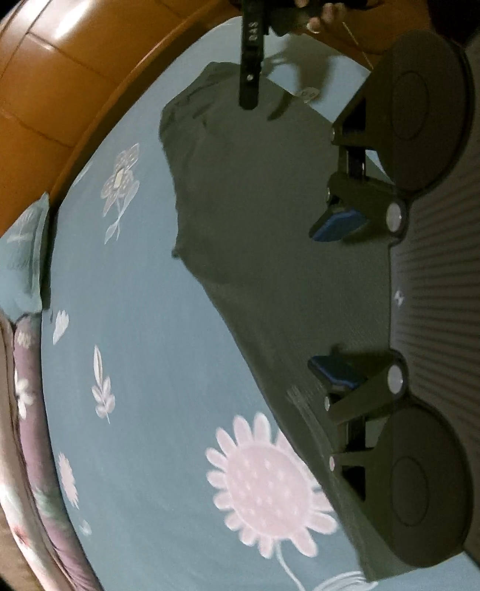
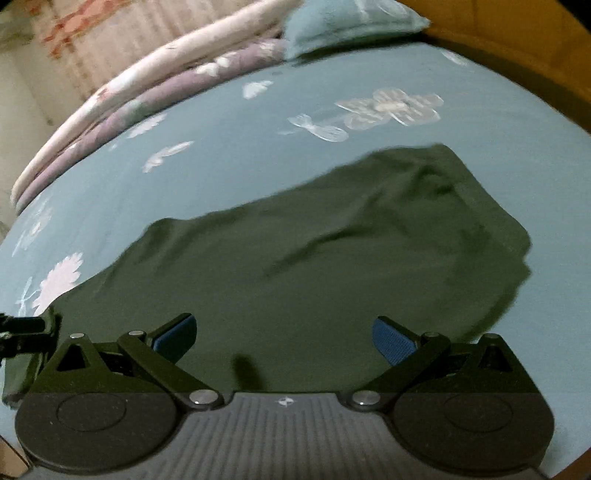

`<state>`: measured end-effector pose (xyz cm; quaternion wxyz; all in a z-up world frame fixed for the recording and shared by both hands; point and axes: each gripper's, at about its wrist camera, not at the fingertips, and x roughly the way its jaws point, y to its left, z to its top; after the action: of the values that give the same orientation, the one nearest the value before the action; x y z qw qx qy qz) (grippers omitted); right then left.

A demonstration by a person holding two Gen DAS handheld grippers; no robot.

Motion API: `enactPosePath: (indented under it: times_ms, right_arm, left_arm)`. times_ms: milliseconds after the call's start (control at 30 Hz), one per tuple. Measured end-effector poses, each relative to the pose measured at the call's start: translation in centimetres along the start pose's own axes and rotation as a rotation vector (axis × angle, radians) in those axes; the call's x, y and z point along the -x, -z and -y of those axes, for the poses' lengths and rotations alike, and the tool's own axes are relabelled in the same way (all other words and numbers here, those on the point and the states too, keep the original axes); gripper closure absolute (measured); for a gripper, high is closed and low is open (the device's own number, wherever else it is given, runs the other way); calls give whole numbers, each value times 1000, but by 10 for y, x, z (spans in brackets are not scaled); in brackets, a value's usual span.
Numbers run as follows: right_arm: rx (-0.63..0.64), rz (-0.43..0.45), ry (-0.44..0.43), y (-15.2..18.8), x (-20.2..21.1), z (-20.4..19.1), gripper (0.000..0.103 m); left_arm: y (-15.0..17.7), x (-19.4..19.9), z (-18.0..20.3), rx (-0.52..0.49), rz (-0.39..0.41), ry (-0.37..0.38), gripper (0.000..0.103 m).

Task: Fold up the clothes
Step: 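Lower the right tool onto the sweatpants waistband and close it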

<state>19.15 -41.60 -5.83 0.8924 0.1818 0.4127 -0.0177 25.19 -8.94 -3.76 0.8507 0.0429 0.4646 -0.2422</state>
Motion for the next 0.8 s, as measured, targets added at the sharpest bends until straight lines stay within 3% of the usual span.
enactPosePath:
  times_ms: [800]
  right_arm:
    - [-7,-17,-67,3,8,17,0]
  left_arm:
    - [-23,-15,47,-113,-37,28,32]
